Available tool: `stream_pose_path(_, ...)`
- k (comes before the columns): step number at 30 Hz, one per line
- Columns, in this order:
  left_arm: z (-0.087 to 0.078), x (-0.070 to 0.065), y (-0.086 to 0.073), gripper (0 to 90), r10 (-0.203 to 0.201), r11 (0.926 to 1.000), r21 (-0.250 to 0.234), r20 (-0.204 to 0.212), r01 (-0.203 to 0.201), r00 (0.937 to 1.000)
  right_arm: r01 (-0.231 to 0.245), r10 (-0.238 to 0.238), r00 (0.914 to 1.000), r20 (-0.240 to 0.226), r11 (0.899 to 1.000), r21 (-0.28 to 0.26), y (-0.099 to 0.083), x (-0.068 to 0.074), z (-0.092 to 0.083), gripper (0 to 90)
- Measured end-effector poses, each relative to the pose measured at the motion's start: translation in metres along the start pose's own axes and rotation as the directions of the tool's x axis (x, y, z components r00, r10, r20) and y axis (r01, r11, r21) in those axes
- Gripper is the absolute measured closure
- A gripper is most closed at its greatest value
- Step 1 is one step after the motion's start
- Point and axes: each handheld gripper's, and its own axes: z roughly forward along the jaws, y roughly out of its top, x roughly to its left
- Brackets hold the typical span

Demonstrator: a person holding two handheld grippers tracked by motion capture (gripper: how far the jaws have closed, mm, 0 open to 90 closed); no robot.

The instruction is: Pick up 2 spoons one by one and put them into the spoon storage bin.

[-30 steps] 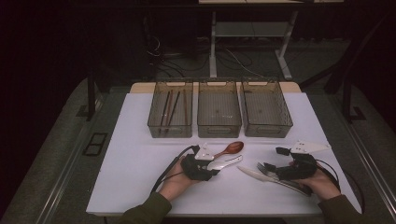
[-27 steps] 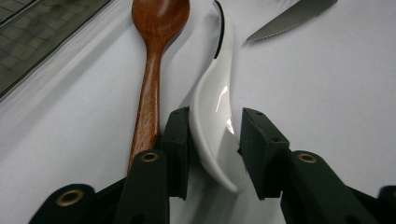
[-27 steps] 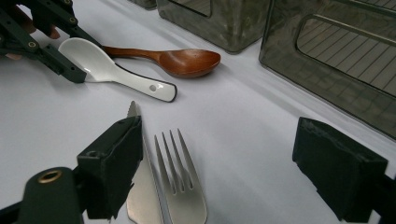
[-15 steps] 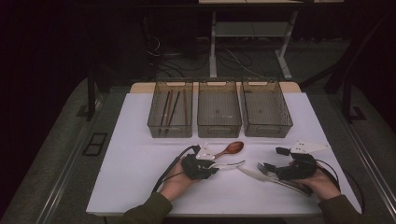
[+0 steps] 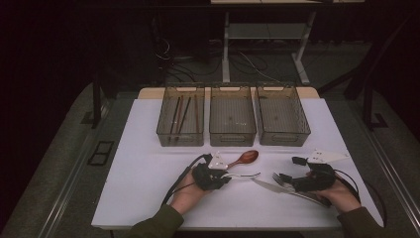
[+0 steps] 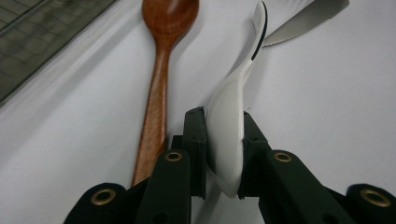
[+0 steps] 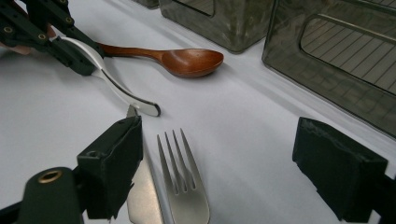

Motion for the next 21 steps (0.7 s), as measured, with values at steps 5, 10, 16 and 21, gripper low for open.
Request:
stream_pose_path(5,-0.005,0.003,0.000,76.8,-0.001,0.9999,-0.011,-0.009,0.001,1.0000,0.007,-0.007,1.0000,-0.005,1.000,-0.002,0.000,0.002,0.002,16.1)
stream_pose_path(10,-0.011,0.005,0.000,76.8,-0.009,0.9993,-0.037,-0.013,0.008,0.9999,0.010,-0.010,0.9999,-0.009,1.000,-0.005,0.001,0.006,0.003,13.0)
stream_pose_path(16,-0.018,0.007,0.000,76.8,-0.017,0.9979,-0.062,-0.015,0.016,0.9997,0.003,-0.003,0.9999,0.016,1.000,-0.017,0.002,0.013,0.001,10.2)
stream_pose_path(21,-0.021,0.009,0.000,76.8,-0.025,0.9966,-0.079,-0.012,0.024,0.9996,-0.007,0.008,0.9991,0.043,1.000,-0.026,-0.002,0.020,-0.003,10.1)
